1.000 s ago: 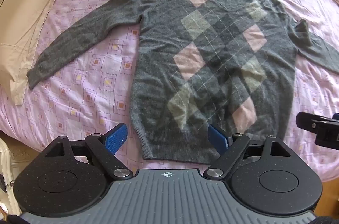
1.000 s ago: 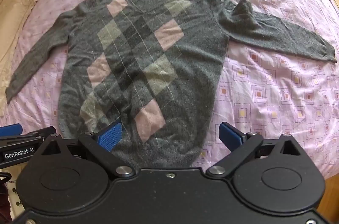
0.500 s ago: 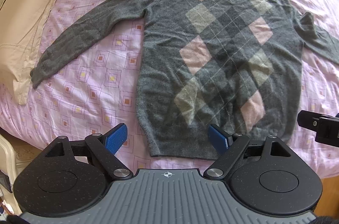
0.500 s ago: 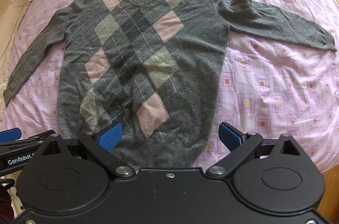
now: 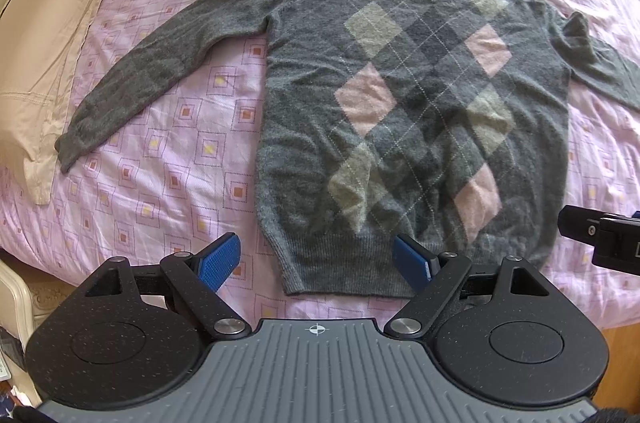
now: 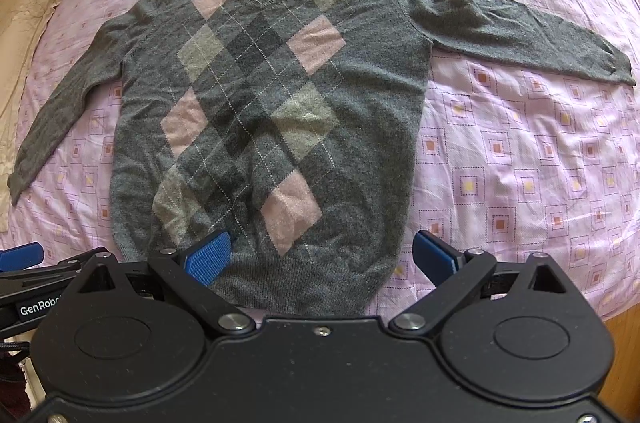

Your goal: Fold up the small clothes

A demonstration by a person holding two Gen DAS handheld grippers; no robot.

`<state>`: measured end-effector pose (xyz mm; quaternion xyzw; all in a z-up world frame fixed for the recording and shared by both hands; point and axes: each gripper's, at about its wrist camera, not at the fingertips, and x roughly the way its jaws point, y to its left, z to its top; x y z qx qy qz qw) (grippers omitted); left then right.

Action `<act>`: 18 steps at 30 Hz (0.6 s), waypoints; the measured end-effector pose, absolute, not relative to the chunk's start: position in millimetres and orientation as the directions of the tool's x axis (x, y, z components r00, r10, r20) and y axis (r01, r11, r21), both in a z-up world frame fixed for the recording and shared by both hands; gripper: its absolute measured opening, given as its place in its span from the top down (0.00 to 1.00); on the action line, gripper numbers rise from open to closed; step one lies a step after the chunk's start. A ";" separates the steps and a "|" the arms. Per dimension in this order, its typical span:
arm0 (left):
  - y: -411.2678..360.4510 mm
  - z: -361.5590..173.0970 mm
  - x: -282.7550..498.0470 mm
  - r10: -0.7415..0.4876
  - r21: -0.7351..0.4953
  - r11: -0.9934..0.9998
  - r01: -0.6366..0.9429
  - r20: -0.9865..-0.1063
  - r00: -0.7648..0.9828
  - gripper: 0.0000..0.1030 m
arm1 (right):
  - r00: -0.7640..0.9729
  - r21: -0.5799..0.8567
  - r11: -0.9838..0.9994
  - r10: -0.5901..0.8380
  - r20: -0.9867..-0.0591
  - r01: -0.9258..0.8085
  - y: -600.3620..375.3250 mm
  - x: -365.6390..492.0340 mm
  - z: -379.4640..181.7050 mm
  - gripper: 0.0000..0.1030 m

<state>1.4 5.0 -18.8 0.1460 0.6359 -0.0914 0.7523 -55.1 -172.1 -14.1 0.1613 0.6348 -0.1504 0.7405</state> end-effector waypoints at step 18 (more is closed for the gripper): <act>7.0 -21.1 -0.6 0.047 0.101 0.940 0.325 -0.984 0.170 0.19 | 0.133 0.027 0.911 -0.031 -0.991 0.411 -165.3 -50.2 -16.3 0.05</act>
